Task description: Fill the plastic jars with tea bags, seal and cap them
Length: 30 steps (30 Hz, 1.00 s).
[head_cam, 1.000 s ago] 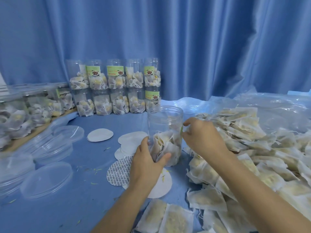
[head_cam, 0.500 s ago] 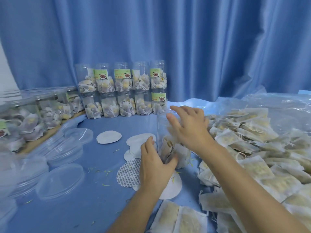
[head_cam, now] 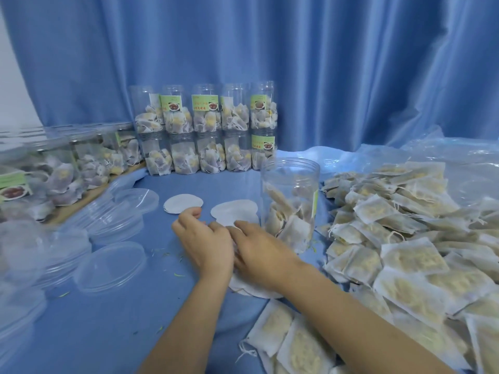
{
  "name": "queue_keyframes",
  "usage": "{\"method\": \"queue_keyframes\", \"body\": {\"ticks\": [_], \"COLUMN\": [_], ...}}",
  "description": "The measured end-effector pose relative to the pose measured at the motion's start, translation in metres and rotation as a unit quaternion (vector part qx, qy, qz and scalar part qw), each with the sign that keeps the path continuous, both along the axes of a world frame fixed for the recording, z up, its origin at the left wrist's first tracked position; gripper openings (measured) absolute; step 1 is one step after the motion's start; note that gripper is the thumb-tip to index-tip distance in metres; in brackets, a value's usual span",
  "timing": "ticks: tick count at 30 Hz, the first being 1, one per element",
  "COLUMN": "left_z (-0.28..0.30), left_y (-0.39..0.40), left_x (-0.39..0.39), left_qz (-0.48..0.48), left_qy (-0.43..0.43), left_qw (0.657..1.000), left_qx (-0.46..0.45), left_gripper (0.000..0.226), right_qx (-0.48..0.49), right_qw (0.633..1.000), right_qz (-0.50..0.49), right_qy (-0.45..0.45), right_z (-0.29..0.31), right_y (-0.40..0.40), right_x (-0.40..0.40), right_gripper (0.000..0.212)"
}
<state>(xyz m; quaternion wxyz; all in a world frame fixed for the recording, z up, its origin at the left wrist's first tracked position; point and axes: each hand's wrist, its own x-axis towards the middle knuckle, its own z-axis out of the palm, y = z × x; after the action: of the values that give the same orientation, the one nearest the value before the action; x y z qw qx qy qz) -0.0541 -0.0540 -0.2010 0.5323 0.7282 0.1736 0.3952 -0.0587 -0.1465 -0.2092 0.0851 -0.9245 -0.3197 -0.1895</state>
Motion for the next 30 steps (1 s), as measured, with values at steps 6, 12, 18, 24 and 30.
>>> {"method": "queue_keyframes", "body": {"ticks": [6,12,18,24,30], "left_z": [-0.001,-0.002,-0.004,-0.004,-0.003], "left_y": [0.005,0.007,0.011,0.046,0.064], "left_x": [-0.004,-0.005,-0.004,-0.001,0.003], "left_qz": [-0.006,-0.012,0.007,0.109,0.094], "left_qy": [0.076,0.105,0.094,0.308,0.529], "left_qw": [0.995,0.988,0.976,0.9,0.809], "left_qx": [0.063,0.111,0.198,0.288,0.239], "left_gripper": [0.031,0.027,0.031,0.066,0.091], "right_qx": [-0.023,0.154,0.353,0.334,0.374], "right_qw": [0.997,0.986,0.932,0.936,0.922], "right_qz": [-0.053,-0.051,-0.088,-0.098,-0.093], "right_qy": [0.056,0.031,0.007,-0.056,-0.033], "right_z": [-0.018,-0.008,0.0,-0.005,-0.007], "right_y": [0.009,0.009,0.006,0.005,0.004], "right_x": [0.001,-0.003,-0.007,-0.009,-0.011], "right_gripper": [0.035,0.031,0.035,0.026,0.026]}}
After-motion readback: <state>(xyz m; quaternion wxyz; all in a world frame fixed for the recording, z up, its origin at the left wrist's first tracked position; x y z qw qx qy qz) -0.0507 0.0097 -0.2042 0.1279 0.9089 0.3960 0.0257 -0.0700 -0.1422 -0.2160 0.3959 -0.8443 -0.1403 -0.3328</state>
